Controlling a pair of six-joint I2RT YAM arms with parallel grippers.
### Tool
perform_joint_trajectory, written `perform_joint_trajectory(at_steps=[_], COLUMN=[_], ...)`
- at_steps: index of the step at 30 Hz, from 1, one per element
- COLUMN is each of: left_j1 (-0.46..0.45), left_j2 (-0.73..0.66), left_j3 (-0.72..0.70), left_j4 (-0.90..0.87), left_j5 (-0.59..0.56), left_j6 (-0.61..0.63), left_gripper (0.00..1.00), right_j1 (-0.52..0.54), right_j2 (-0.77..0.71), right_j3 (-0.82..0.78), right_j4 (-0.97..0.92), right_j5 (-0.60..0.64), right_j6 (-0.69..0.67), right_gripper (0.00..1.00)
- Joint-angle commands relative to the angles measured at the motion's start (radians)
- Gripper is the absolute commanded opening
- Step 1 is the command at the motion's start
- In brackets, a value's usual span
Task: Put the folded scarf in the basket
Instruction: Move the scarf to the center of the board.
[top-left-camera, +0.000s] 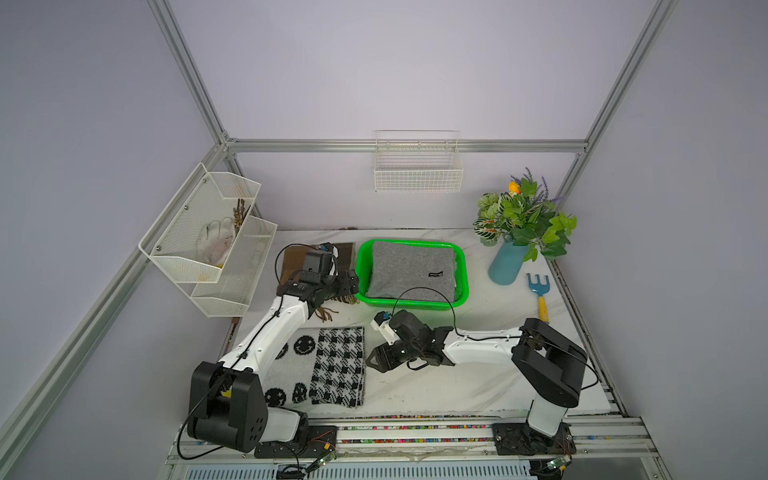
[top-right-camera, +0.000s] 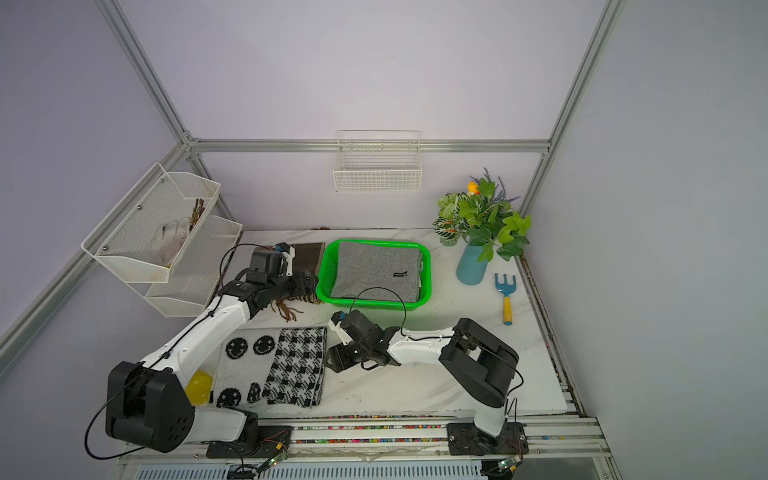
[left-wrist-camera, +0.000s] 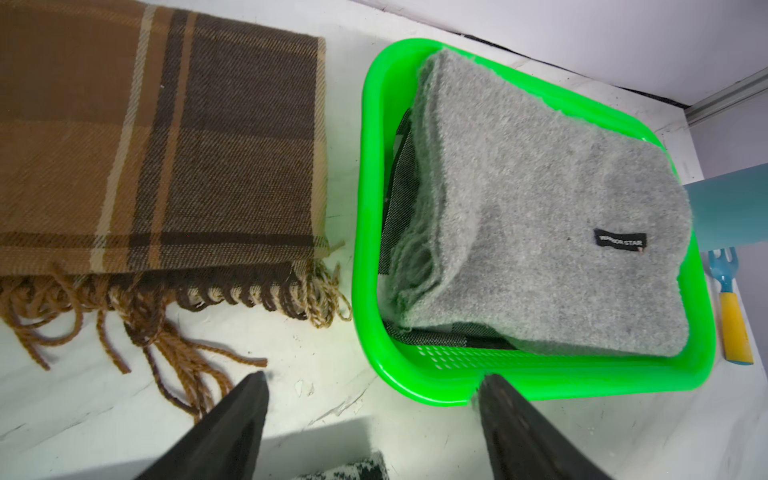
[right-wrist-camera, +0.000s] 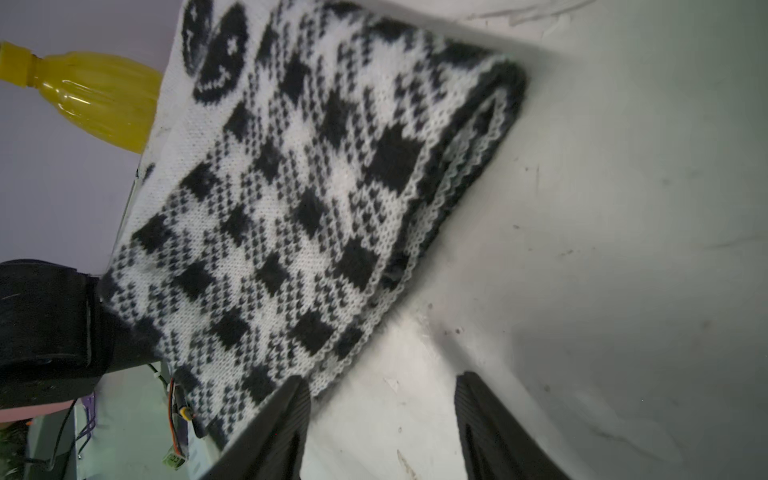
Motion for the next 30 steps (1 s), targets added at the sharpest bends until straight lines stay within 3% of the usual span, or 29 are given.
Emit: perform_joint_trajectory(at_steps=[1, 8, 16, 20, 27, 30], left_j1=[0.009, 0.018, 0.019, 0.022, 0.022, 0.023], left_j2=[-0.033, -0.028, -0.040, -0.037, -0.043, -0.057], left_j3=[-0.003, -0.011, -0.013, -0.012, -0.018, -0.031], left_j4=[0.057, 0.091, 0.088, 0.091, 0.094, 0.117], left_j5=[-0.004, 0.067, 0.064, 0.076, 0.073, 0.119], left_j6=[-0.011, -0.015, -0.008, -0.011, -0.016, -0.030], left_gripper=[0.83, 0.83, 0.83, 0.83, 0.83, 0.83], right_j1=[0.010, 0.009, 0.024, 0.037, 0.042, 0.042], right_j2=[0.040, 0.134, 0.200, 0.215, 0.242, 0.277], right_j3=[0.046, 0.076, 0.112, 0.116, 0.116, 0.104], right_j4=[0.083, 0.149, 0.163, 0.191, 0.283, 0.390], right_j5=[-0.028, -0.047, -0.085, -0.105, -0.157, -0.191], right_j6=[0.044, 0.095, 0.127, 0.146, 0.170, 0.220], right_gripper=[0.63, 0.64, 0.64, 0.59, 0.30, 0.07])
